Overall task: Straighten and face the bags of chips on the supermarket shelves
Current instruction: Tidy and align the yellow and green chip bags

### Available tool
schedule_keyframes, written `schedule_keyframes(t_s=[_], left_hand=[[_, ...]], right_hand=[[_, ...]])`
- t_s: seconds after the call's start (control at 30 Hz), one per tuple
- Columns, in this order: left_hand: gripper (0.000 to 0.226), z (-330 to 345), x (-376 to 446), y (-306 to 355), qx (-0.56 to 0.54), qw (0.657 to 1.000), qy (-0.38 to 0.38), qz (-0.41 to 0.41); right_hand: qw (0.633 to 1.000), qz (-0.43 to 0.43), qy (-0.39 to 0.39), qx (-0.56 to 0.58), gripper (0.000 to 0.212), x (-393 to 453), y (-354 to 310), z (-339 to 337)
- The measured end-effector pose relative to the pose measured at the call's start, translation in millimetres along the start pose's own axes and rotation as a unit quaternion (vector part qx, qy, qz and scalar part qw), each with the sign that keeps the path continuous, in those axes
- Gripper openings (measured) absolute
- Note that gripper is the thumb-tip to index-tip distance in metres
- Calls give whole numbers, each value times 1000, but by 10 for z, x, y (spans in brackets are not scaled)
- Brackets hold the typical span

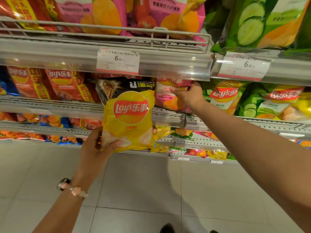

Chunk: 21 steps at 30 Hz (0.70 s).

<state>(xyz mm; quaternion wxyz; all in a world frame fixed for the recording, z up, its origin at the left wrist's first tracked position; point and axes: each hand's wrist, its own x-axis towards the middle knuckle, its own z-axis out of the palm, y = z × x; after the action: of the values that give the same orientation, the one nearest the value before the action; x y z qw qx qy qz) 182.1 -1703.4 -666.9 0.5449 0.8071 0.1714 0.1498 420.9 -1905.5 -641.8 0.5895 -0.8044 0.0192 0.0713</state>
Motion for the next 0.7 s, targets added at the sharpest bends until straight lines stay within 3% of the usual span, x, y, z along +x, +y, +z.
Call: schedule_keyframes(t_s=[0.23, 0.33, 0.47, 0.53, 0.63, 0.7], left_hand=[[39, 132, -9, 77, -10, 1000, -17, -6], [44, 192, -40, 101, -27, 999, -32, -17], [42, 362, -69, 147, -45, 998, -49, -14], [49, 507, -70, 194, -58, 996, -62, -13], [53, 767, -65, 302, -86, 992, -88, -7], [55, 973, -68, 374, -96, 988, -117, -2]], right_hand=[[996, 13, -76, -44, 42, -107, 39, -165], [996, 18, -75, 39, 37, -315, 2, -247], [989, -14, -10, 149, 35, -812, -7, -444], [981, -4, -43, 189, 49, -1056, 26, -546], [976, -6, -112, 187, 87, -1358, 88, -645], [982, -30, -112, 151, 90, -1474, 167, -716]])
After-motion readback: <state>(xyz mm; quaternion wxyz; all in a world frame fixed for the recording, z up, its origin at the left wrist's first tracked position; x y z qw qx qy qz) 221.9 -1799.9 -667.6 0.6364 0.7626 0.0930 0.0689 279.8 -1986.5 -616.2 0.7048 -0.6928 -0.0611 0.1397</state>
